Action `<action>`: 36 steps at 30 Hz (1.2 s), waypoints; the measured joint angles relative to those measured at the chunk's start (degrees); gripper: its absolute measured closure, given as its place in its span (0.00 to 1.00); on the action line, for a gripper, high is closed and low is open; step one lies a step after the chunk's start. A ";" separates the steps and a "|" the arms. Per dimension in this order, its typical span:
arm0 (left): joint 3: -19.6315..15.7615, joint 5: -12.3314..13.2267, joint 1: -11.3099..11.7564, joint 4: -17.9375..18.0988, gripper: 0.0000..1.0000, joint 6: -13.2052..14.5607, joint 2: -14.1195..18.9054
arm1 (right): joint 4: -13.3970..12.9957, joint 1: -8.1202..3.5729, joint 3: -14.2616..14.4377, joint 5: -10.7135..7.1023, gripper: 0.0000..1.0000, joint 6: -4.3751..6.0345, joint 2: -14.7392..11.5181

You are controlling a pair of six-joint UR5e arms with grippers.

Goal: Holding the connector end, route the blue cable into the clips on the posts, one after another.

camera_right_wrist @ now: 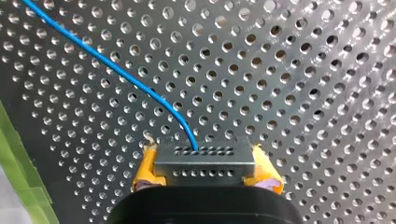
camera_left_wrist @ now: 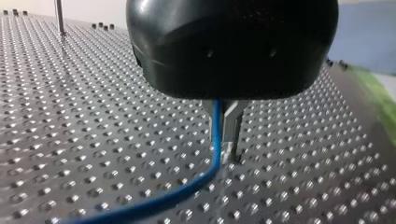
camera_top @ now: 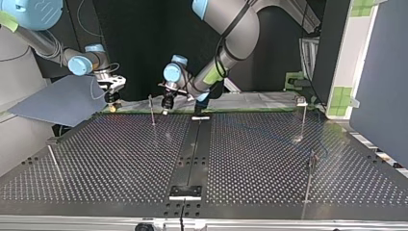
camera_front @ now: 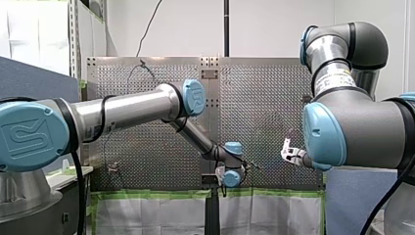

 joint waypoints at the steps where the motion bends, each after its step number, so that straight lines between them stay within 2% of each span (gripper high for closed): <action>1: 0.00 -0.06 0.08 0.18 1.00 0.14 0.00 | -0.03 -0.02 -0.01 0.06 1.00 0.02 0.00; 7: -0.01 0.24 0.30 0.40 1.00 0.42 0.00 | -0.07 -0.06 -0.04 0.20 1.00 0.04 0.02; 11: -0.01 1.54 0.21 -0.57 0.97 -0.30 0.00 | -0.06 0.07 -0.05 0.20 1.00 0.06 0.02; 13: -0.01 2.31 0.16 -0.96 0.69 -1.00 0.00 | 0.00 0.10 -0.04 0.17 1.00 0.05 0.02; 14: -0.01 2.88 0.11 -1.10 0.69 -1.51 0.00 | 0.06 0.14 -0.05 0.14 1.00 0.05 0.02; 15: -0.01 3.29 0.08 -1.18 0.65 -1.82 0.00 | 0.10 0.16 -0.04 0.10 1.00 0.05 0.02; 17: -0.01 3.78 0.02 -1.36 0.65 -2.04 0.01 | 0.15 0.24 -0.04 -0.01 1.00 0.05 0.02; 21: -0.01 4.43 -0.28 -2.35 0.67 -0.99 0.01 | 0.22 0.29 -0.04 -0.33 1.00 0.06 0.02; 23: -0.01 5.14 -0.39 -3.00 0.64 -0.15 0.04 | 0.25 0.31 -0.04 -0.42 1.00 0.06 0.02; 25: -0.01 5.86 -0.33 -3.47 0.42 0.62 0.05 | 0.28 0.33 -0.03 -0.45 1.00 0.06 0.02; 26: -0.01 6.23 -0.29 -3.61 0.42 1.01 0.05 | 0.32 0.34 -0.03 -0.46 1.00 0.06 0.02; 27: -0.01 6.76 -0.23 -3.73 0.22 1.43 0.05 | 0.36 0.35 -0.04 -0.47 1.00 0.06 0.02; 28: -0.01 7.10 -0.19 -3.79 0.10 1.67 0.06 | 0.39 0.36 -0.03 -0.48 1.00 0.06 0.02; 29: -0.01 7.34 -0.15 -3.83 0.10 1.87 0.07 | 0.41 0.36 -0.03 -0.48 1.00 0.06 0.02; 30: -0.01 7.50 -0.10 -3.87 0.00 2.07 0.10 | 0.44 0.36 -0.04 -0.48 1.00 0.06 0.02; 36: -0.01 6.21 -0.04 -4.41 0.00 2.48 0.21 | 0.48 0.42 -0.04 -0.49 1.00 0.12 0.03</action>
